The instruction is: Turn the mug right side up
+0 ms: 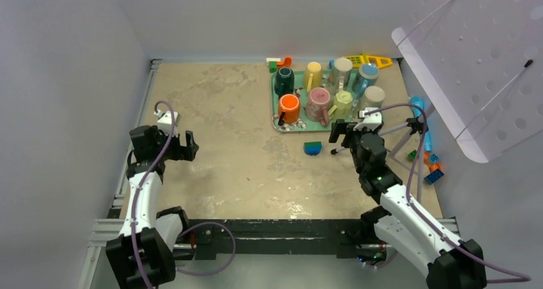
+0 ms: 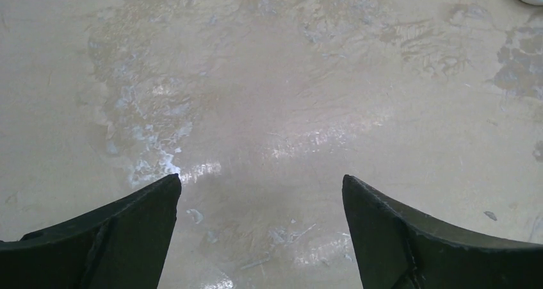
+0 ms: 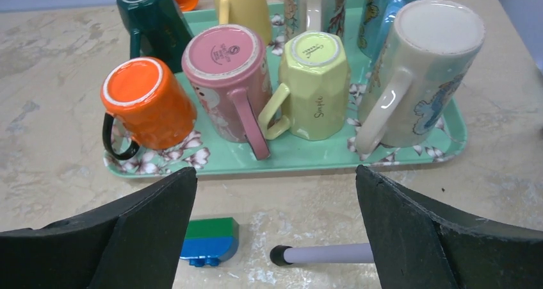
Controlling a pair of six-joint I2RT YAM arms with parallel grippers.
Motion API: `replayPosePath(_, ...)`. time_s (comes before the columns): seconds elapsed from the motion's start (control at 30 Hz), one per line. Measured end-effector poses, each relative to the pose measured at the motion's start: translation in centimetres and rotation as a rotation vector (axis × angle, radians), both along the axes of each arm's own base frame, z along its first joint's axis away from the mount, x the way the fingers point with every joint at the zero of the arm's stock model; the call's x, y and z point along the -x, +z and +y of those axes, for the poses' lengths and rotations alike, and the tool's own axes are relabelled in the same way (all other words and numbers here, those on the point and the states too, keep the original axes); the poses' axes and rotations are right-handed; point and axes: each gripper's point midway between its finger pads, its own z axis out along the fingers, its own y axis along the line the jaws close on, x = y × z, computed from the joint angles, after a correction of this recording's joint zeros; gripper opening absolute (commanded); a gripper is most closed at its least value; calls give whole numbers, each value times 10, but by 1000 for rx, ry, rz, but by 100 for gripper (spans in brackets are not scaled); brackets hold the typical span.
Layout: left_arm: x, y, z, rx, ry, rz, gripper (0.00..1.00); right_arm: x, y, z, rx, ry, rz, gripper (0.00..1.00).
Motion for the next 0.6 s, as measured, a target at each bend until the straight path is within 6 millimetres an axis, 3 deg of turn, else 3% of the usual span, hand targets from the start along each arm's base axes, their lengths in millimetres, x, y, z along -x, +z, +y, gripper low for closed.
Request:
replayPosePath(0.1,5,0,-7,-5,-61,9,100,1,1,12,-5,72,-3,94)
replayPosePath(0.2,11,13,-13,-41,-162,23,100,2,4,30,4,180,-5,92)
replayPosePath(0.3,13,41,-14,-91,-239,33,100,1,12,55,39,325,11,93)
replayPosePath(0.47,13,94,-13,-141,-303,26,99,-9,46,98,74,532,-15,91)
replayPosePath(0.6,26,97,-24,-98,-345,62,99,-27,42,131,140,623,21,74)
